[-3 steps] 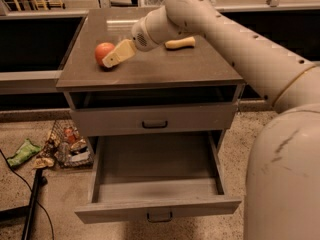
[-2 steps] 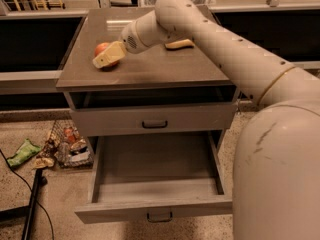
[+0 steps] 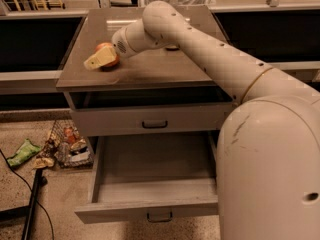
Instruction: Place apple into middle drawer
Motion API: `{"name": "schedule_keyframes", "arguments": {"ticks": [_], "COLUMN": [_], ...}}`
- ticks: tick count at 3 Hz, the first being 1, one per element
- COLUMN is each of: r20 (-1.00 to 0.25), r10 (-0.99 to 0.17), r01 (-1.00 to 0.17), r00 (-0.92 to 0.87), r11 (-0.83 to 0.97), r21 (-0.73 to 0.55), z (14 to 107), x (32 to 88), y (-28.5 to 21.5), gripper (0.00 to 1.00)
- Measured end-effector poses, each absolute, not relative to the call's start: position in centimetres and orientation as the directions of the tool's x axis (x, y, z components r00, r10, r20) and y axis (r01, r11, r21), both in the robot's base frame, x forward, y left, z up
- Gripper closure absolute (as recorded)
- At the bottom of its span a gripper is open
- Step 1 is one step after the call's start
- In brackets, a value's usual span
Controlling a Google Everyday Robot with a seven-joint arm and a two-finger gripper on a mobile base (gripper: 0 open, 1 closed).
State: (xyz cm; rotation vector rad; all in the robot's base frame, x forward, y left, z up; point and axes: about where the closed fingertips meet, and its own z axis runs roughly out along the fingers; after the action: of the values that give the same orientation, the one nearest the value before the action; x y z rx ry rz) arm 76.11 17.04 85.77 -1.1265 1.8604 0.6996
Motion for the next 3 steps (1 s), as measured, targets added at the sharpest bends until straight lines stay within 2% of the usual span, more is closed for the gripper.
{"name": "schedule_keyframes", "arguments": {"ticks": [2, 3], "r20": [-0.864, -0.879], "r10": [-0.425, -0.404], "r01": [-0.877, -0.878], "r00": [-0.269, -0.255], "r11": [0.479, 0.477], "r21": [0.037, 0.036], "z": [84.12, 84.42], "x": [77.67, 77.27], "y": [17.20, 16.43], "gripper": [0.42, 0.73]}}
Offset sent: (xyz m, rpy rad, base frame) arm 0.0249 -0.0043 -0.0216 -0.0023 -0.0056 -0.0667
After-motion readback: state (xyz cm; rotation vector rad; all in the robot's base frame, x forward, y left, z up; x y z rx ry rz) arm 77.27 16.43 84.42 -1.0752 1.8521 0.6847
